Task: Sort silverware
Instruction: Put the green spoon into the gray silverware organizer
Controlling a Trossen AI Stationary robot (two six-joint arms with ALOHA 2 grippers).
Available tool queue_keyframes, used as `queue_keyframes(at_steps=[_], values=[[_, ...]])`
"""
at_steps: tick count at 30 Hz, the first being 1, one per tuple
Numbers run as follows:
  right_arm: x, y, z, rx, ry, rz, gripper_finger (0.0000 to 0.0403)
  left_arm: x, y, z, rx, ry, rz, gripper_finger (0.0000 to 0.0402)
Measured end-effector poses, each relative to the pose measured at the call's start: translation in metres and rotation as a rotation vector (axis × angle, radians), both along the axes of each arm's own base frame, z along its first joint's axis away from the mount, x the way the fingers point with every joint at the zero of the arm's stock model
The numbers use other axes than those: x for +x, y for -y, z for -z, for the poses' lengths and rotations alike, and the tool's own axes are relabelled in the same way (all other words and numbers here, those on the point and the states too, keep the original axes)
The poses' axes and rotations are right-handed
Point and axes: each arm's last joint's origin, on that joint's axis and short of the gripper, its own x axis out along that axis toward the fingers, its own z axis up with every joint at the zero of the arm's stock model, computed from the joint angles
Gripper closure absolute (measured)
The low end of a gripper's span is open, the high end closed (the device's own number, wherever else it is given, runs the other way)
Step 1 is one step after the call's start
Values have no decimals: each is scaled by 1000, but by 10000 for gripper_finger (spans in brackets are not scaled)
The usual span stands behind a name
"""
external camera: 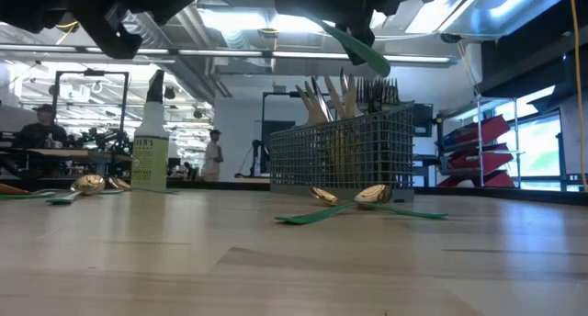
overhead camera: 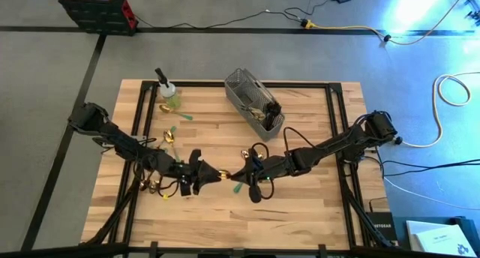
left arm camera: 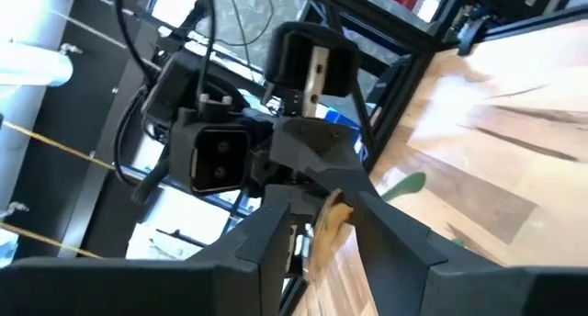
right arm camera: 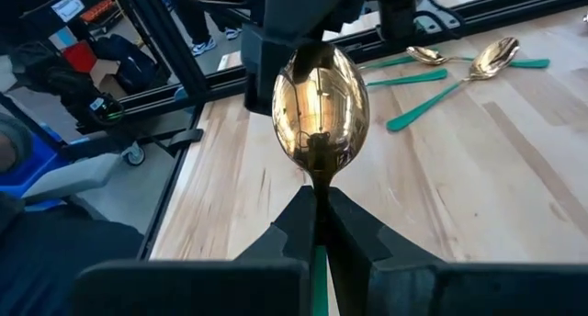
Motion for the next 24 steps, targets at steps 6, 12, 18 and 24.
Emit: queue_keyframes(at_steps=[6,12,18,24], values=[[0,0,0,11,-3,-4,403,0,0,0,4,2,-8,294],[0,0,0,25,-5,0,403,0,0,0,5,0,-8,301],[0,-1,0,34,-9,-19,403,0,0,0,5,-1,-8,326],[0,-2,0,40,-11,-35,403,0,0,0,6,-3,-10,332]])
